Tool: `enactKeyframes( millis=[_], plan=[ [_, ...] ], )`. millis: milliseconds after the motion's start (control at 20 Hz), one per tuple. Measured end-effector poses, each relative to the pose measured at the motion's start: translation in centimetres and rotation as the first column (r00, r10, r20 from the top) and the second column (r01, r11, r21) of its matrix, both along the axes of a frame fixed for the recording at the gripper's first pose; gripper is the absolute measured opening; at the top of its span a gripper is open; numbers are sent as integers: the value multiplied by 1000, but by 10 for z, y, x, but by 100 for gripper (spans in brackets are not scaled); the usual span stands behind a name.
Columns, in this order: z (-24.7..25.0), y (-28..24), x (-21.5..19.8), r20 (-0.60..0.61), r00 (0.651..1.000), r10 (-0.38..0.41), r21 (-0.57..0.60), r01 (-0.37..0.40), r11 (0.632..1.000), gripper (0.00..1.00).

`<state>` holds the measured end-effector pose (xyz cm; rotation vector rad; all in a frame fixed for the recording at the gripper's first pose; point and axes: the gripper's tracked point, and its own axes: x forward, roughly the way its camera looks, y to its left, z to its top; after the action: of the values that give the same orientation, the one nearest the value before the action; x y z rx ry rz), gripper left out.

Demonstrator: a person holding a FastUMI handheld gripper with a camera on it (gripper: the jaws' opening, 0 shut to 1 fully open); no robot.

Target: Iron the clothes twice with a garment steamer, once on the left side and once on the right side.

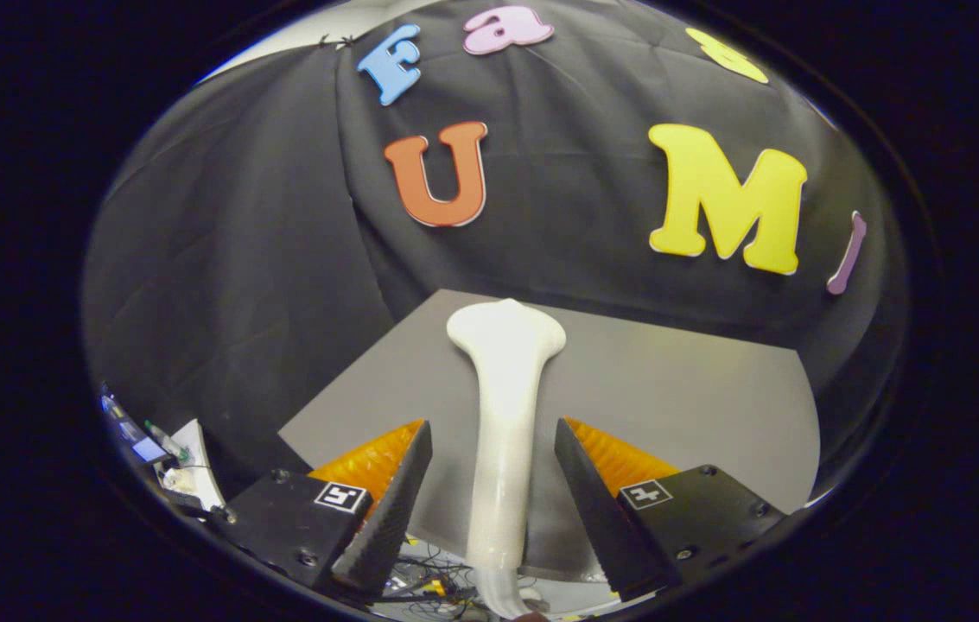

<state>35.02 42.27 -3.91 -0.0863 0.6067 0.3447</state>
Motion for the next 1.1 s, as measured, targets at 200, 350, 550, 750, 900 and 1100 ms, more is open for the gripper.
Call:
enactKeyframes(
  millis=[200,350,550,750,900,1100],
  plan=[
    [-18,1,14,-57,998,-8,-45,5,999,85],
    [-27,-1,22,-84,996,-19,-81,12,997,79],
    [-26,1,28,-60,998,-3,-113,-4,994,65],
    [-27,7,27,-80,996,-29,-35,26,999,45],
    [-23,2,25,-100,994,-34,17,36,999,41],
    [-3,-5,10,-103,994,-25,95,35,995,37]
  ],
)
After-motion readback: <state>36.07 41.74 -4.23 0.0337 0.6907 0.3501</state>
